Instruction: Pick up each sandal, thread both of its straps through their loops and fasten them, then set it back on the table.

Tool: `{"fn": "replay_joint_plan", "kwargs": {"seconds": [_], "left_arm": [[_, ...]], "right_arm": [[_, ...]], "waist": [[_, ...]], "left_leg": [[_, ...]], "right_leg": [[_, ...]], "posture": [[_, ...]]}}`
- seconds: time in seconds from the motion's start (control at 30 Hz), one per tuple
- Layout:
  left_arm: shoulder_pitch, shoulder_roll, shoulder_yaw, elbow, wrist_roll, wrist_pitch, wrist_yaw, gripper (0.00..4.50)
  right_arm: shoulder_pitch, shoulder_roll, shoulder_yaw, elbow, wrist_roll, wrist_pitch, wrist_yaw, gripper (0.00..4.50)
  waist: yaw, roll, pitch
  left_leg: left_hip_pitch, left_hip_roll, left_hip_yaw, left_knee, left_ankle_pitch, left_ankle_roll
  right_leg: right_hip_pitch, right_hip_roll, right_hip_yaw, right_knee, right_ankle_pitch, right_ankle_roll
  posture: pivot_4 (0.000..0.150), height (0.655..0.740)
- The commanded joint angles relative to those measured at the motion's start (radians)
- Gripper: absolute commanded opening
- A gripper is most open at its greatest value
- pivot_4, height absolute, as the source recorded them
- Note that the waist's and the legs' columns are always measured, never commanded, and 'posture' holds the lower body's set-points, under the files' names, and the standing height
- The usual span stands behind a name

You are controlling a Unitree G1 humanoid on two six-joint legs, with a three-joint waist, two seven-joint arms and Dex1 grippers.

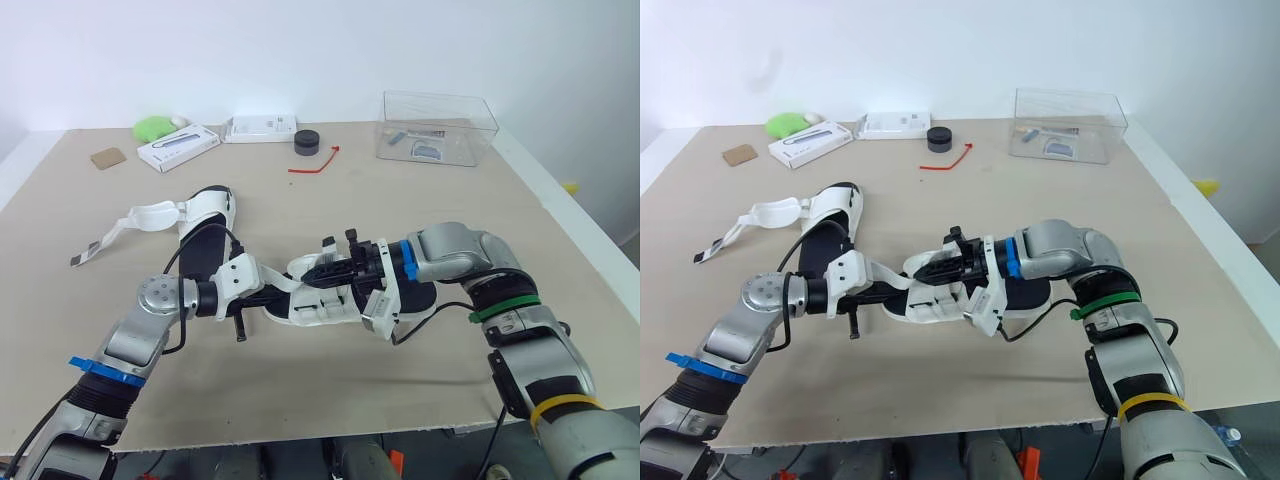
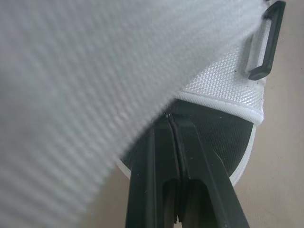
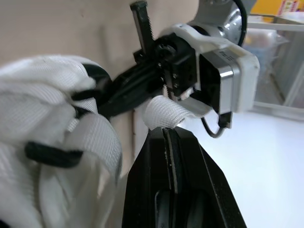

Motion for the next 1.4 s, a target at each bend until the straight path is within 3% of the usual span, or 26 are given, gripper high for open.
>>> {"fn": "replay_joint_plan", "kwargs": {"seconds": [0.03,0.3,0.5,0.97,1.1,1.4], "left_arm": [[0.017,0.005,-0.016,0.014,0.024,0.018,0.008,0.00],[0.018,0.005,-0.017,0.013,0.026,0.017,0.006,0.00],[0.018,0.008,-0.018,0.009,0.025,0.021,0.002,0.00],[0.023,0.010,-0.020,0.002,0.025,0.025,-0.003,0.00],[0.016,0.009,-0.020,0.011,0.028,0.022,-0.003,0.00],[0.012,0.006,-0.021,0.020,0.029,0.017,-0.002,0.00]], "right_arm": [[-0.044,-0.012,-0.068,-0.063,-0.156,0.007,-0.270,0.11],[-0.084,-0.136,0.109,-0.099,-0.502,0.192,-0.855,0.11],[-0.136,-0.203,0.273,-0.031,-0.582,0.324,-1.118,0.11],[-0.153,-0.286,0.400,-0.058,-0.500,0.243,-1.346,0.11],[-0.155,-0.304,0.435,-0.101,-0.573,0.332,-1.408,0.11],[-0.197,-0.268,0.477,0.021,-0.572,0.471,-1.418,0.11]], "waist": [[0.000,0.000,0.000],[0.000,0.000,0.000],[-0.001,0.000,0.000],[-0.002,0.000,0.000],[-0.001,0.000,0.000],[-0.002,0.000,0.000]], "left_leg": [[0.000,0.000,0.000,0.000,0.000,0.000],[-0.001,-0.002,0.000,-0.001,0.001,-0.002],[-0.001,-0.003,-0.001,-0.001,0.002,-0.003],[-0.001,-0.003,-0.001,-0.002,0.001,-0.002],[-0.002,-0.003,-0.001,-0.002,0.001,-0.001],[-0.002,-0.004,-0.001,-0.002,0.001,-0.001]], "right_leg": [[0.000,0.000,0.000,0.000,0.000,0.000],[-0.002,0.000,0.001,0.001,-0.004,-0.006],[-0.001,0.000,0.001,0.001,-0.004,-0.005],[-0.002,0.000,0.002,0.001,-0.004,-0.001],[-0.002,0.000,0.002,0.001,-0.003,0.001],[-0.002,-0.001,0.002,0.001,-0.004,0.000]], "posture": [[0.150,0.7261],[0.150,0.7261],[0.150,0.7261],[0.150,0.7261],[0.150,0.7261],[0.150,0.7261]]}}
